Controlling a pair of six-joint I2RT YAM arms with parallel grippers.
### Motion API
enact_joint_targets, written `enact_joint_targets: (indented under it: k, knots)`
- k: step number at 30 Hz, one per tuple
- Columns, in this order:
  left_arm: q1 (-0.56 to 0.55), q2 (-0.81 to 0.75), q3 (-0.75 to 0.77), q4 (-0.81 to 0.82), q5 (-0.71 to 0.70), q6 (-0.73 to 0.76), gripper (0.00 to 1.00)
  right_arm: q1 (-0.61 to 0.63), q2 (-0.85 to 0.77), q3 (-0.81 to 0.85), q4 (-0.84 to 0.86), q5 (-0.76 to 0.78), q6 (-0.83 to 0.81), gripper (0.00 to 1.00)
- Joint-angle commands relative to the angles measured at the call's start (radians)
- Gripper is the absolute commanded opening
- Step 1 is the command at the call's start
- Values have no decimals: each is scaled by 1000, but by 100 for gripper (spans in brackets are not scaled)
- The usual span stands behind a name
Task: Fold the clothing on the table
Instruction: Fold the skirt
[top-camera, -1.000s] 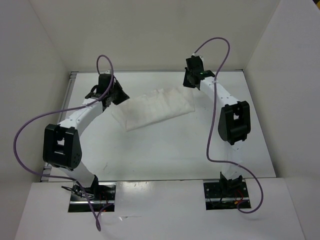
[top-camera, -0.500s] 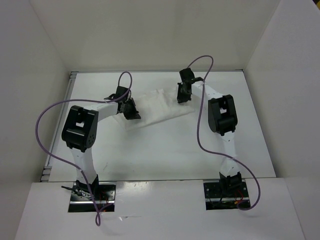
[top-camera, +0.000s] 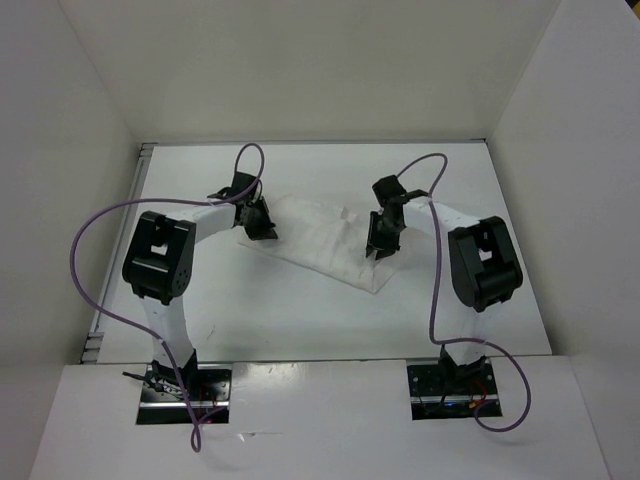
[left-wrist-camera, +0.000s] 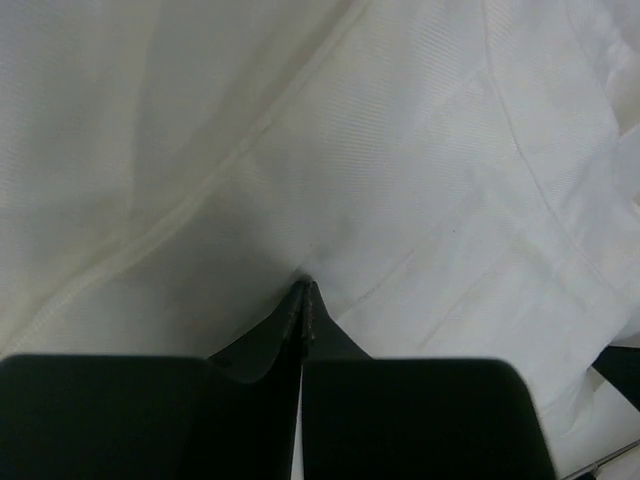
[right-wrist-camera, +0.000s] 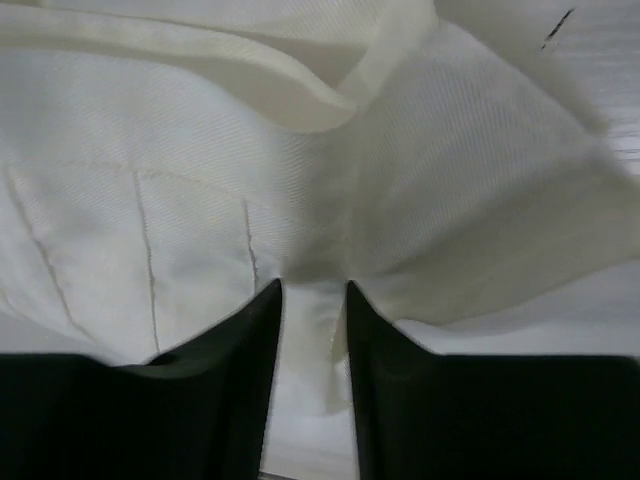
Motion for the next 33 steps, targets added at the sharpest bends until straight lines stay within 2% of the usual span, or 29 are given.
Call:
enact_joint_targets:
  k: [1, 5, 13, 17, 18, 19, 24, 33]
  knots:
    - [6, -77, 45, -46, -4, 30, 0, -3, -139, 46, -7, 81, -30, 41]
    - [-3, -157, 45, -56, 28, 39, 0, -29, -188, 70, -44, 91, -50, 58]
    - [-3, -310, -51, -85, 6, 39, 0, -39, -237, -29, -94, 34, 19, 68]
    - [-3, -344, -97, -74, -7, 39, 0, -98, -257, -119, -49, -36, 69, 69]
    - [-3, -344, -97, -74, -17, 39, 0, -130, -257, -133, -48, -49, 79, 78]
    - [-3, -344, -97, -86, -26, 39, 0, -146, -266, -147, -18, -61, 79, 80]
    - [7, -353, -88, -108, -38, 62, 0, -192, -285, -217, 56, -99, 142, 81]
    - [38, -353, -70, -117, -15, 89, 0, -201, -142, -251, 231, -256, 172, 81]
